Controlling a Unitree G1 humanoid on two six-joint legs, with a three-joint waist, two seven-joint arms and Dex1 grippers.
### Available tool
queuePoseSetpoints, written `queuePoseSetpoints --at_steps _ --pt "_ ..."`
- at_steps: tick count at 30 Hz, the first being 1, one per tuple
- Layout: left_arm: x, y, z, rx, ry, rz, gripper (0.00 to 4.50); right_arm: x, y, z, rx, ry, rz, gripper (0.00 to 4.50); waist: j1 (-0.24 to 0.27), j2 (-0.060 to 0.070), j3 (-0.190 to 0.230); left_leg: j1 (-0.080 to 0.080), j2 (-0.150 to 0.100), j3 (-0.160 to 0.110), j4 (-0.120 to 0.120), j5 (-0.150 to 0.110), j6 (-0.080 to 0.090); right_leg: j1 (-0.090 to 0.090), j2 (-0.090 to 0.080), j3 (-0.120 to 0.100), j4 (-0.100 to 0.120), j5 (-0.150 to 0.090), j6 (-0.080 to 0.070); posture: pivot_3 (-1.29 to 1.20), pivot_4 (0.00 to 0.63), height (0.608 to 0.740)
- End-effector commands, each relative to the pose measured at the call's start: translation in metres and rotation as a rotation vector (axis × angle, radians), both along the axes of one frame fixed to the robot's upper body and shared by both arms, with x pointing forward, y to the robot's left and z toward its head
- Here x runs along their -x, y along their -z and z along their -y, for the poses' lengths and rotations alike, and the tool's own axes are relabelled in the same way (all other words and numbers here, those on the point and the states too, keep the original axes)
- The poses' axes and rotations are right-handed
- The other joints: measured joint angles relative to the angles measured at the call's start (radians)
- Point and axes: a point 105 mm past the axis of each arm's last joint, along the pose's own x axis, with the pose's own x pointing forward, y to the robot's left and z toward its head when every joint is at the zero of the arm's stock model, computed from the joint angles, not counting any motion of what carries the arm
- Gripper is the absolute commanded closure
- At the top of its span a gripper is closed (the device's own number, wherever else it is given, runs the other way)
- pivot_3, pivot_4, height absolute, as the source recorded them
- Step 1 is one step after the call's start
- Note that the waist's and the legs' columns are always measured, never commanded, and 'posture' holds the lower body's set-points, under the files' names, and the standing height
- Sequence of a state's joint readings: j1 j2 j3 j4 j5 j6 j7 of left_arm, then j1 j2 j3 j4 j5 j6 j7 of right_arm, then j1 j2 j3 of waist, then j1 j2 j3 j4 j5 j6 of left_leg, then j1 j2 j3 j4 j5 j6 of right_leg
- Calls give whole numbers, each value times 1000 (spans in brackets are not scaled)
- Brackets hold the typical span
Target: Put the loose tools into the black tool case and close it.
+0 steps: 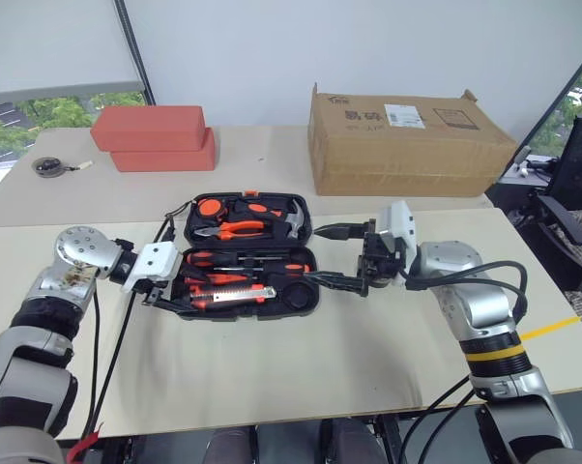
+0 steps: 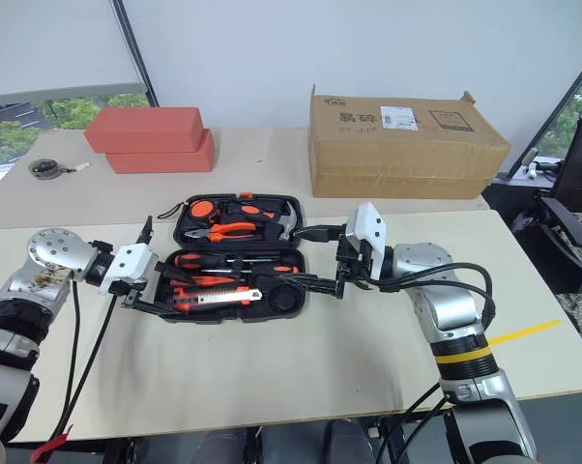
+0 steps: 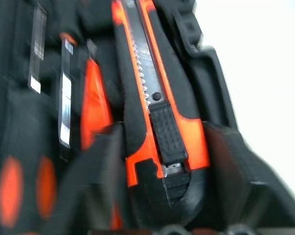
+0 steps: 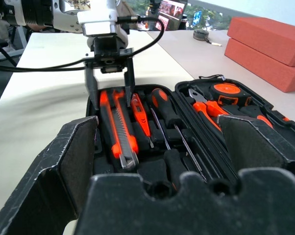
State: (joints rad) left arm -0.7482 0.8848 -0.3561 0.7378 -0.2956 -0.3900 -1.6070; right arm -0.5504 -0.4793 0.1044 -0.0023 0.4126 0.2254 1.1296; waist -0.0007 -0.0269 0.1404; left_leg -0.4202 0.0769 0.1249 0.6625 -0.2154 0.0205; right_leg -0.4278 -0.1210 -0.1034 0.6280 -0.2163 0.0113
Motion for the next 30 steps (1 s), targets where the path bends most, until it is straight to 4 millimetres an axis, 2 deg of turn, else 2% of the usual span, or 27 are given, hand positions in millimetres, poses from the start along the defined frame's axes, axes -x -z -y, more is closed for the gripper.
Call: queuePoseSetpoints --at_steps 1,9,11,14,17,21,26,28,30 --pt "-3 -16 0 56 0 48 53 2 -14 -1 -19 -12 47 0 0 0 0 0 0 0 0 0 0 0 0 0 0 0 0 0 150 713" --pt "-10 -68 9 313 -42 95 53 1 -13 -2 -16 -21 45 0 1 0 0 -2 0 -1 1 0 0 -1 0 0 0 0 1 0 150 713" --pt "-10 -72 17 351 -23 90 53 0 -14 -3 -16 -23 45 0 3 0 0 -2 0 -1 2 0 0 0 0 -1 0 0 1 0 150 713" --pt "-7 -62 28 347 10 76 53 -1 -14 -4 -16 -25 45 0 4 0 0 -1 -1 -1 3 0 1 2 0 0 0 0 1 0 150 713" --pt "-5 -39 50 331 55 70 692 -1 -14 -5 -17 -27 45 0 4 0 0 -1 -1 -2 4 0 1 2 0 -1 1 0 1 0 150 713" --pt "-10 -26 70 343 73 96 2145 -1 -14 -6 -18 -28 45 0 6 0 0 -2 -1 -2 5 0 1 2 1 -1 2 0 1 0 150 713" --pt "-13 -13 83 328 92 96 4037 -1 -14 -5 -19 -20 48 0 6 0 0 -2 -1 -3 6 0 1 2 1 -1 2 0 1 0 150 713" --pt "-14 -9 82 312 91 98 4406 -1 -14 -4 -19 -16 49 0 5 0 0 -2 -1 -3 6 0 1 2 1 -1 2 0 1 0 150 713" --pt "-14 -5 81 301 91 91 4406 -1 -14 -4 -20 -12 49 0 5 0 0 -2 -1 -3 6 0 1 2 1 -1 2 0 1 0 150 713"
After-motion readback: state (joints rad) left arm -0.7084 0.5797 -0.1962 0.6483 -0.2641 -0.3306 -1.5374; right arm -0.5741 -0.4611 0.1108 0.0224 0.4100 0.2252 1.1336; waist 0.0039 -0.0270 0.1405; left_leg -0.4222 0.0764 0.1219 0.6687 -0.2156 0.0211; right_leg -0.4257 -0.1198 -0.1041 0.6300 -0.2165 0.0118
